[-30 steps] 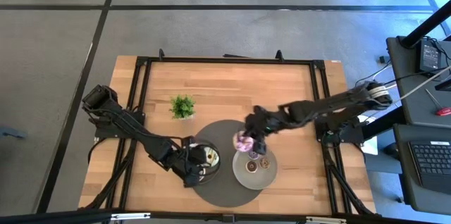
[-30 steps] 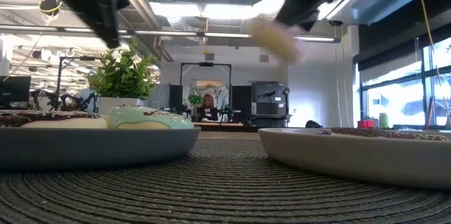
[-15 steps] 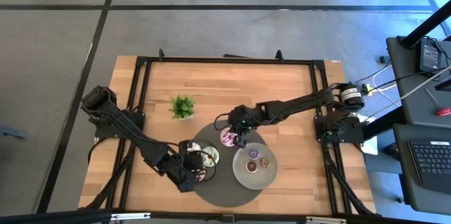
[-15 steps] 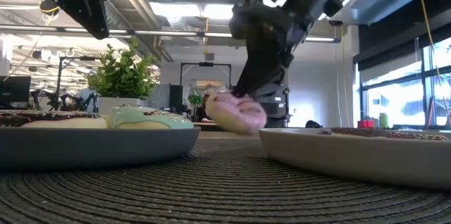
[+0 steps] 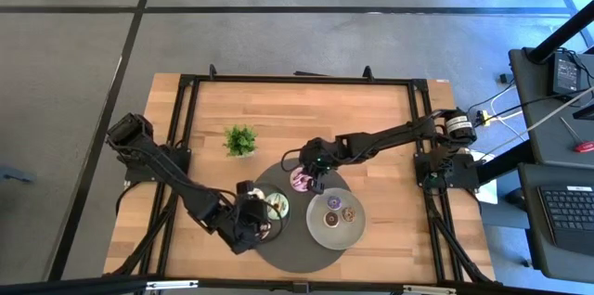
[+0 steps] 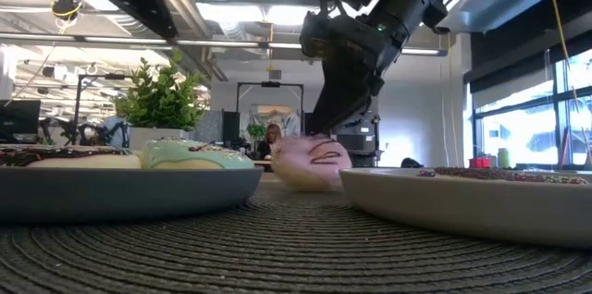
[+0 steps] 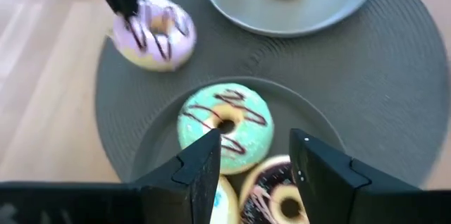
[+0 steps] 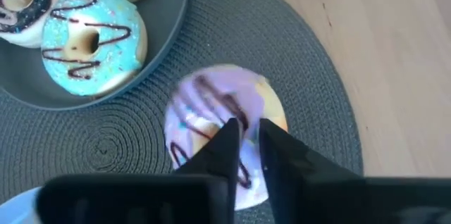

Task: Pick & Place donuts
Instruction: Put the large pink donut on the dark gray plate

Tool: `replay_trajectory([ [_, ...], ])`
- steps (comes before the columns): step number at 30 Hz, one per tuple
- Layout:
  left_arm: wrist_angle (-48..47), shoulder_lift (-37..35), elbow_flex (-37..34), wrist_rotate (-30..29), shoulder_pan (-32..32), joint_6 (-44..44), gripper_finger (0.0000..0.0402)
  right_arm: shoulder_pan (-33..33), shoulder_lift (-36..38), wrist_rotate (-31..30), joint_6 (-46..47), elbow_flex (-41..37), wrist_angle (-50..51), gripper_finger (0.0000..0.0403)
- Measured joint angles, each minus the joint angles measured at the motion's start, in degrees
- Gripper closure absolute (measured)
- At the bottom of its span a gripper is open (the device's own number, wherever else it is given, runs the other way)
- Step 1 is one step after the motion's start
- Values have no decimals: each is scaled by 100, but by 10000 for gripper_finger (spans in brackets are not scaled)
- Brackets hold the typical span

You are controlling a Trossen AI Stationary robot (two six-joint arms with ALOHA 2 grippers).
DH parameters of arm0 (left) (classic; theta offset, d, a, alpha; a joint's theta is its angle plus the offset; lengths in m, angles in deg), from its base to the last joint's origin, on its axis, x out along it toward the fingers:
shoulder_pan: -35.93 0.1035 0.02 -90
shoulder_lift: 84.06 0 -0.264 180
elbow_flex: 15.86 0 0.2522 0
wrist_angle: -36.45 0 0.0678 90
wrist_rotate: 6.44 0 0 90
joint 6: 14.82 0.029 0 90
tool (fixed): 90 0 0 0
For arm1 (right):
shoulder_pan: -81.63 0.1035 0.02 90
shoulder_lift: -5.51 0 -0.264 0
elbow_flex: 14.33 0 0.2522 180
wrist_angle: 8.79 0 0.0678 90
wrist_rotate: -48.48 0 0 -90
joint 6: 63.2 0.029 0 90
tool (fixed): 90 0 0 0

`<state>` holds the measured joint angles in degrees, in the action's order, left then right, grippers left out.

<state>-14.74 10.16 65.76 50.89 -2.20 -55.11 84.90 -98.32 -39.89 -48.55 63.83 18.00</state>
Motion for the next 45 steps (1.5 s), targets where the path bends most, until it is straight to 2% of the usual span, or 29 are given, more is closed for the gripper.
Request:
replay_trajectory([
  [6, 24, 0, 0, -123, 128, 44, 236, 0, 21, -181, 12, 0, 35, 296],
  [10, 142, 0, 0, -335, 309, 58, 236, 52, 398, -393, 10, -6, 192, 275],
  [13, 309, 0, 0, -612, 500, 58, 238, 358, 753, -1089, 1, 0, 541, 269],
  [16, 480, 0, 0, -654, 730, 118, 240, 853, 1122, -2038, 168, 0, 1112, 268],
  [20, 781, 2, 0, -295, 1092, 769, 238, 1605, 1466, -3076, 692, 0, 1931, 267],
  [26, 1857, 138, 0, 274, 1715, 1771, 235, 2698, 1620, -3634, 1916, -2, 2761, 267],
  [31, 2359, 430, 2, 860, 2197, 1718, 237, 3513, 1628, -4565, 2984, -54, 3461, 267],
  [38, 2392, 996, 2, 992, 2617, 1251, 237, 4158, 1670, -4829, 4613, -856, 3830, 267],
  [45, 2239, 1231, 2, 840, 2967, 670, 246, 4227, 1670, -4878, 5588, -1516, 3704, 267],
])
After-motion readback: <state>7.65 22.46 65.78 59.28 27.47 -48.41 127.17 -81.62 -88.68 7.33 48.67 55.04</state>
